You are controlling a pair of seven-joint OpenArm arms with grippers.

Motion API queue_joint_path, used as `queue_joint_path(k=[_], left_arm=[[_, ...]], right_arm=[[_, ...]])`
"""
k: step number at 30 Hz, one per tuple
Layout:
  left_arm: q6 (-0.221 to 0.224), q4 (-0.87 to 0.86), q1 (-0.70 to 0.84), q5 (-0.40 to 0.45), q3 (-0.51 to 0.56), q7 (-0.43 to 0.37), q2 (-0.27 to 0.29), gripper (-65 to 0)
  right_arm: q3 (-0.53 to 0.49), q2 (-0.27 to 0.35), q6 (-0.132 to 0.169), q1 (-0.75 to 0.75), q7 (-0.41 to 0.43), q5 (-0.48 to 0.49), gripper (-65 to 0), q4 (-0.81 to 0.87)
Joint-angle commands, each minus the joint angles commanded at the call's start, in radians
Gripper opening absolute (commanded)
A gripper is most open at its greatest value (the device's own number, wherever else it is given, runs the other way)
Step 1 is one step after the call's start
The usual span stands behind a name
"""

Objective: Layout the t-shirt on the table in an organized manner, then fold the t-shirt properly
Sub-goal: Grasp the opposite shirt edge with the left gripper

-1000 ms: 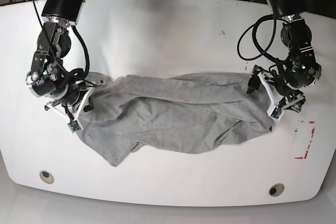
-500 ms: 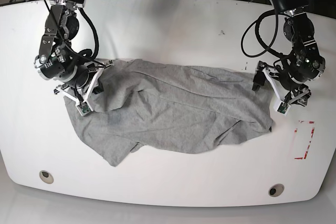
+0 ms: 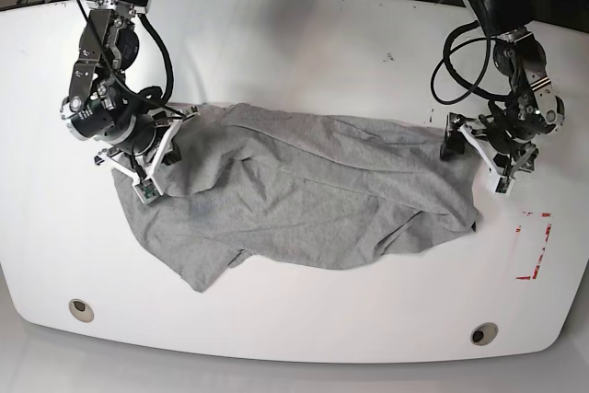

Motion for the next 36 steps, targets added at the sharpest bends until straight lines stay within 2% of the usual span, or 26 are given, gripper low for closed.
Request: queue_joint_path(k=[5,11,18,27,32,36], left_arm=[[0.0,-0.043,0.003,0.003,-0.014,-0.041,-0.003,0.0],[0.0,-0.074,0.005,0.003,-0.014,-0.043,-0.003,-0.5],[0.0,-0.11,0.003,0.003,-0.012,-0.043,-0.003,-24.7],[0.0,-0.103,0.02,0.003,-0.012,-0.043,-0.003,-35.4],[0.0,-0.101,0.02,0.003,-0.012,-0.043,-0.005,-46.6],[0.0,-0.081,0.021,0.003,-0.014,-0.043,-0.008,-59.4]], right_arm=[[0.0,0.0,0.0,0.0,0.0,0.0,-65.0,0.0],[0.0,0.0,0.0,0.0,0.0,0.0,-65.0,0.0],[0.002,0.0,0.0,0.0,0.0,0.0,-65.0,0.0],[0.003,0.0,0.0,0.0,0.0,0.0,-65.0,-0.002],[0.003,0.0,0.0,0.0,0.0,0.0,-65.0,-0.002],[0.003,0.0,0.0,0.0,0.0,0.0,-65.0,-0.003]])
